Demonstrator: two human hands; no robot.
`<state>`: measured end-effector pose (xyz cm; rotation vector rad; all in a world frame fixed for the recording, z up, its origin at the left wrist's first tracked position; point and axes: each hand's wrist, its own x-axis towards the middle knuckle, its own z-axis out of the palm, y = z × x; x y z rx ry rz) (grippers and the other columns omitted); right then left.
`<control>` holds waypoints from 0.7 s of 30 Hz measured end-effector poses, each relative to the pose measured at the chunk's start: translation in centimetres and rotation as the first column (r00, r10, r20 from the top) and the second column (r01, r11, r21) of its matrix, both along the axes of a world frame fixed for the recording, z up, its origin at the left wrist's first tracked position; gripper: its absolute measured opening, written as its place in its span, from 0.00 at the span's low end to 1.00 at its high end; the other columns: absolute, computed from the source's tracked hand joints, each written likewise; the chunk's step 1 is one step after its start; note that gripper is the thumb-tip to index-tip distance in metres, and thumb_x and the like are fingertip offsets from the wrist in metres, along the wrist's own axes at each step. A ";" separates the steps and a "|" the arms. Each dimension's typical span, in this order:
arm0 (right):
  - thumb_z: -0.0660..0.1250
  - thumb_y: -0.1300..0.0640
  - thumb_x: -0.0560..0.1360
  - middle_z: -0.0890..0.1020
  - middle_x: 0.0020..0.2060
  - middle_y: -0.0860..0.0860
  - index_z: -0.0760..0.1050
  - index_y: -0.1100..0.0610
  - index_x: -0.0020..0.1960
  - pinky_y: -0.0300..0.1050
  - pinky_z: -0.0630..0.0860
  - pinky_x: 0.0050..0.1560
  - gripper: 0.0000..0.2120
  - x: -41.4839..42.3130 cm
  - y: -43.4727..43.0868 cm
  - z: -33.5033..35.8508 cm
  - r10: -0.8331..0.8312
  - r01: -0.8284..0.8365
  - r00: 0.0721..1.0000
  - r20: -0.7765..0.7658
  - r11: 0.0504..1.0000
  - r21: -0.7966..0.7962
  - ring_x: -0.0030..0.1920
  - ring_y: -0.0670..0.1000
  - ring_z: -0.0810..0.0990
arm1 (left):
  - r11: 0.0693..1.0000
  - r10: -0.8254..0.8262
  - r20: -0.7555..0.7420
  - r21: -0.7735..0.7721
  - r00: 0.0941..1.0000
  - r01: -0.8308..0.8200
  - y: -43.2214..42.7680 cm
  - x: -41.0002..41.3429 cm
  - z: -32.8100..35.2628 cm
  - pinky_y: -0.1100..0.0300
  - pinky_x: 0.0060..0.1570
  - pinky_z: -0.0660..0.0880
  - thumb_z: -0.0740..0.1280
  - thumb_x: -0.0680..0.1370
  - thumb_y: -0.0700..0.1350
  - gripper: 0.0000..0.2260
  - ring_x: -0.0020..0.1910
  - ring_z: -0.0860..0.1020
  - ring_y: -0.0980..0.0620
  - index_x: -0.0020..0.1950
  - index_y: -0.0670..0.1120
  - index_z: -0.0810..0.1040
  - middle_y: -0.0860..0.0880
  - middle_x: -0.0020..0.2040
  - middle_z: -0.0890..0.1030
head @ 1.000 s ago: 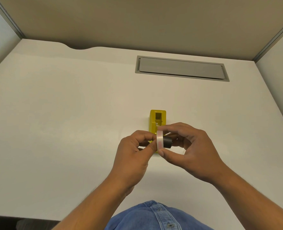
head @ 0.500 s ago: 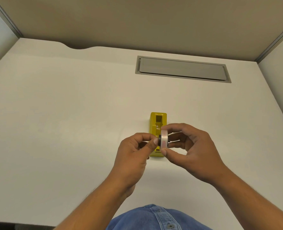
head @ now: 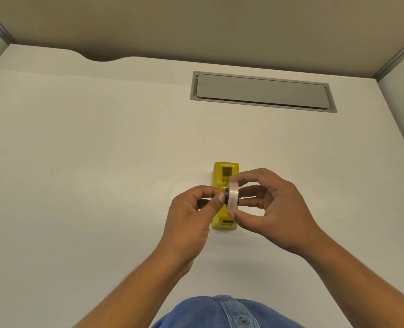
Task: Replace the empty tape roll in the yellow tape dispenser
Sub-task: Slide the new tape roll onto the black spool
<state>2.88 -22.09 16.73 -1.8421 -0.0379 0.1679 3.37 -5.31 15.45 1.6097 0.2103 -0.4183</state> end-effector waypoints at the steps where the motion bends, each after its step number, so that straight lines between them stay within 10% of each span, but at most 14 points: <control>1: 0.80 0.64 0.64 0.81 0.53 0.50 0.80 0.53 0.56 0.44 0.82 0.50 0.23 0.3 -0.1 -0.3 -0.004 0.004 1.000 -0.002 1.000 -0.002 0.50 0.50 0.85 | 1.000 -0.001 -0.004 0.007 1.000 0.001 0.0 0.3 -0.3 0.60 0.42 0.76 0.67 0.77 0.47 0.05 0.38 0.77 0.61 0.45 0.51 0.83 0.55 0.40 0.83; 21: 0.79 0.58 0.63 0.81 0.48 0.44 0.81 0.50 0.54 0.37 0.81 0.44 0.21 5.0 -1.5 -5.2 0.019 -0.021 1.000 -0.007 0.952 -0.305 0.45 0.45 0.82 | 0.993 0.011 -0.103 0.118 0.995 0.001 -1.1 4.4 -5.1 0.64 0.39 0.71 0.69 0.76 0.46 0.03 0.40 0.77 0.58 0.48 0.52 0.82 0.54 0.45 0.83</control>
